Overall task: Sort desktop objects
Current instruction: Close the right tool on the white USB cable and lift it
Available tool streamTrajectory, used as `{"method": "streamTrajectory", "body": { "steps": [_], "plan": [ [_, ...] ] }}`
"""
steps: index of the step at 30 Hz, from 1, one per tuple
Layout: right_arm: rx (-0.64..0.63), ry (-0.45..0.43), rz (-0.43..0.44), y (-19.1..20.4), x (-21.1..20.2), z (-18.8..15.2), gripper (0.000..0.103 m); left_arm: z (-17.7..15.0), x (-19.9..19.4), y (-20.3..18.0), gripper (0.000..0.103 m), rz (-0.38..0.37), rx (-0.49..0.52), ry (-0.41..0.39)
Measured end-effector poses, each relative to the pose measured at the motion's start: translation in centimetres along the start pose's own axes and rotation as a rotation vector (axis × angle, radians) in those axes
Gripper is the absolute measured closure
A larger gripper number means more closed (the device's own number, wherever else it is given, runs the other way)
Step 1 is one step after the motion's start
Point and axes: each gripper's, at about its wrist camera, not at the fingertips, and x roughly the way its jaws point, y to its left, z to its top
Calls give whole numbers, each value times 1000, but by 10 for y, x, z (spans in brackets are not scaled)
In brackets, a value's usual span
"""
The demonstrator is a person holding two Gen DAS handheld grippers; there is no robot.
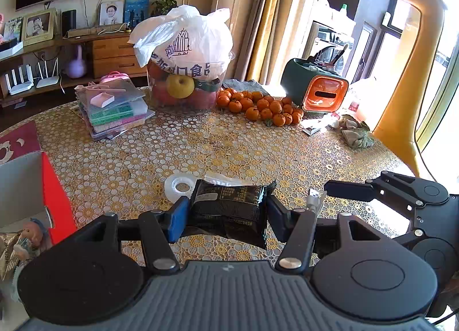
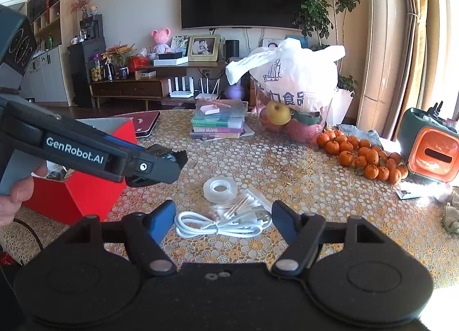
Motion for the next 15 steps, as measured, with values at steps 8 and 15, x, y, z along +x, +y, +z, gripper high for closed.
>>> {"method": "streamTrajectory", "body": {
  "steps": [8, 15],
  "plan": [
    [-15, -35, -8, 23, -27, 10, 30, -12, -38, 4, 46, 24, -10, -16],
    [-5, -65, -3, 46, -46, 21, 30, -20, -73, 10, 46, 71, -27, -45]
  ]
}}
